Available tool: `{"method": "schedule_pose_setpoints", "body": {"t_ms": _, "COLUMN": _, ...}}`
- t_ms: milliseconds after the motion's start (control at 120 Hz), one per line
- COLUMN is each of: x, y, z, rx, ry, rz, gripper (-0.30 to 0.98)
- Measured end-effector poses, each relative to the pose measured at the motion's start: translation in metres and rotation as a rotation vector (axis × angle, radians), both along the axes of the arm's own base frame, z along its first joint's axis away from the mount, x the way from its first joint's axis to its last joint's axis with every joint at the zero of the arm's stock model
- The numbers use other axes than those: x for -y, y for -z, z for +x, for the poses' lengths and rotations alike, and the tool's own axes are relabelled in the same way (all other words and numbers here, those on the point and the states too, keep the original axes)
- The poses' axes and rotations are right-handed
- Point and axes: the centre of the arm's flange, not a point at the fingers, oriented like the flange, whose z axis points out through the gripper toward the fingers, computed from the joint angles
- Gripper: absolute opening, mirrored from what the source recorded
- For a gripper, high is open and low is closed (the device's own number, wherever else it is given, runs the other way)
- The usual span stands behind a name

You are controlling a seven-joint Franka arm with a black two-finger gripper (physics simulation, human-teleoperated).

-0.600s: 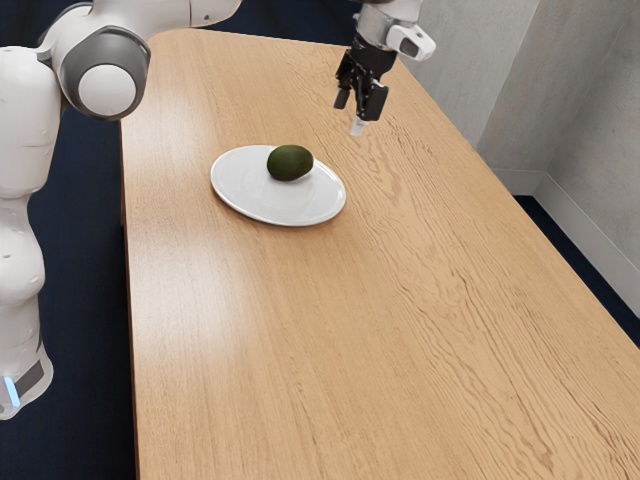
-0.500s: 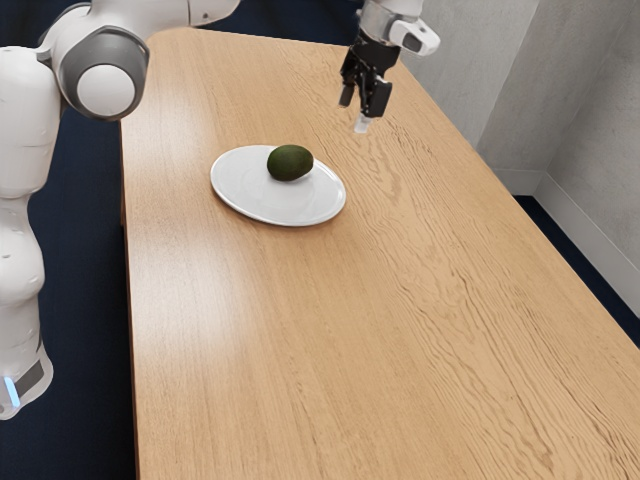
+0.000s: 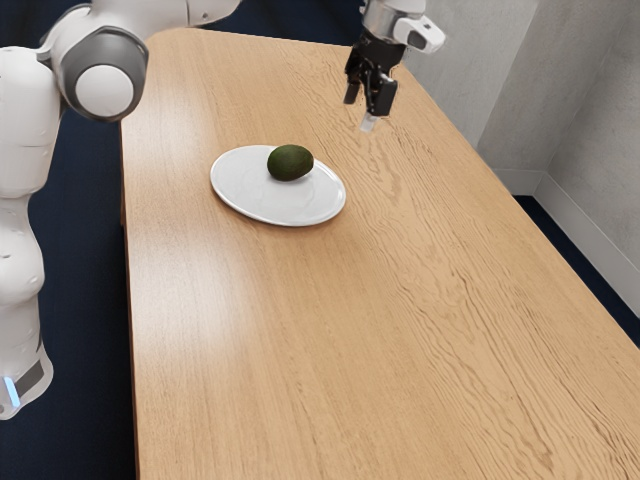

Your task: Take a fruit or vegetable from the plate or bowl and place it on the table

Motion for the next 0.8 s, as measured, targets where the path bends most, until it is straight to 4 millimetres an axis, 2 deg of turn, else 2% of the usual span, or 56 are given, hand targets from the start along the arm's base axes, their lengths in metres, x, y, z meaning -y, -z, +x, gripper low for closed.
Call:
{"method": "schedule_pose_setpoints", "body": {"t_ms": 83, "x": -0.023, "y": 0.004, "z": -0.008, "rx": -0.038, "ry": -0.048, "rz": -0.001, "gripper": 0.69}}
{"method": "schedule_pose_setpoints", "body": {"t_ms": 317, "x": -0.086, "y": 0.057, "z": -0.031, "rx": -0.211, "ry": -0.179, "rz": -0.033, "gripper": 0.69}}
{"method": "schedule_pose_setpoints", "body": {"t_ms": 467, "x": -0.111, "y": 0.092, "z": -0.043, "rx": -0.290, "ry": -0.234, "rz": -0.068, "gripper": 0.69}}
{"method": "schedule_pose_setpoints", "body": {"t_ms": 600, "x": -0.131, "y": 0.105, "z": -0.060, "rx": -0.303, "ry": -0.281, "rz": -0.083, "gripper": 0.69}}
{"method": "schedule_pose_setpoints", "body": {"t_ms": 708, "x": -0.151, "y": 0.121, "z": -0.058, "rx": -0.286, "ry": -0.304, "rz": -0.091, "gripper": 0.69}}
{"method": "schedule_pose_setpoints", "body": {"t_ms": 800, "x": -0.158, "y": 0.138, "z": -0.048, "rx": -0.278, "ry": -0.300, "rz": -0.097, "gripper": 0.69}}
